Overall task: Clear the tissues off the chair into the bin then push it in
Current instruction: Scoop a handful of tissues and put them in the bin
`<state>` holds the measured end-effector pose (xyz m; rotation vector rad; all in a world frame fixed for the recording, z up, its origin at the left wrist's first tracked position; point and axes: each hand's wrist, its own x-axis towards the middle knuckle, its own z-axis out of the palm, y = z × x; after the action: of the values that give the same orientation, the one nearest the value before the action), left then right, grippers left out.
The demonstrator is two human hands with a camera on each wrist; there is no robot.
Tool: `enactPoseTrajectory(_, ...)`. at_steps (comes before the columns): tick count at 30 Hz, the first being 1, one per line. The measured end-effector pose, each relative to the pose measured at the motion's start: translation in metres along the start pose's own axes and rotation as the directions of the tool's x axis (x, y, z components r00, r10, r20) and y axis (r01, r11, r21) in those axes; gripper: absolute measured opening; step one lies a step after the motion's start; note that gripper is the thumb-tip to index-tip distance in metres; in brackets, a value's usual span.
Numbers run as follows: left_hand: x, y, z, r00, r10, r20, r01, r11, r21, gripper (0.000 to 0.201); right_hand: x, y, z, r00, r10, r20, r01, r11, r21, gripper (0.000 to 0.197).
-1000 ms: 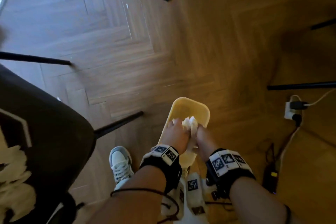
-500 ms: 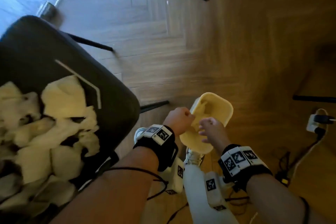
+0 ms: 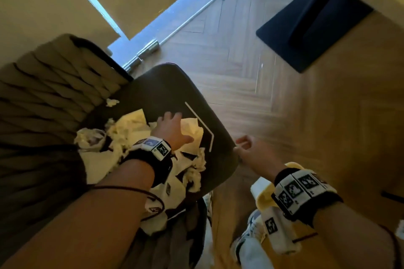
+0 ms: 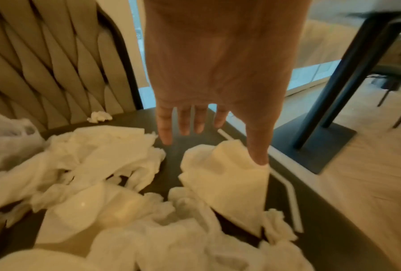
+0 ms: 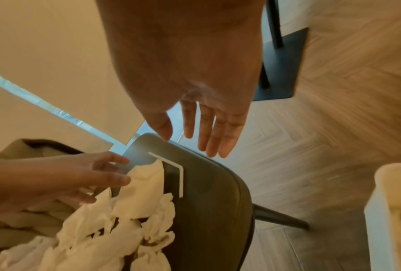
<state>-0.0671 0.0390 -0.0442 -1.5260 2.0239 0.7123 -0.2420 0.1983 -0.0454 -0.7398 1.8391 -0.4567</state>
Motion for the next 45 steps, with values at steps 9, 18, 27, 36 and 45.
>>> enactPoseTrajectory(9,0.055,-0.003,0.034,0.993,0.119,0.016,-0.120,0.975,0.185,0.091,0.059,-0.025,0.041,0.994,-0.076,-0.082,0.060,0.983,-0.173,0.044)
enactPoseTrajectory(18,0.053,-0.039,-0.015,0.971,0.231,0.069,-0.217,0.962,-0.165,0.046,0.070,-0.042,0.080,0.982,-0.181,-0.053,0.143,0.895,-0.422,0.090)
enactPoseTrajectory(27,0.039,-0.088,-0.046,0.972,0.208,-0.114,-0.235,0.906,-0.352,0.029,0.109,-0.054,0.096,0.922,-0.284,-0.262,0.108,0.841,-0.529,0.017)
enactPoseTrajectory(36,0.022,-0.095,-0.048,0.966,0.186,-0.181,-0.251,0.847,-0.468,0.027,0.033,-0.023,0.090,0.913,-0.362,-0.188,0.299,0.908,-0.295,0.017)
enactPoseTrajectory(45,0.014,-0.099,-0.041,0.966,0.176,-0.191,-0.244,0.865,-0.438,0.030,0.035,0.016,0.143,0.900,-0.376,0.220,0.418,0.598,-0.684,0.085)
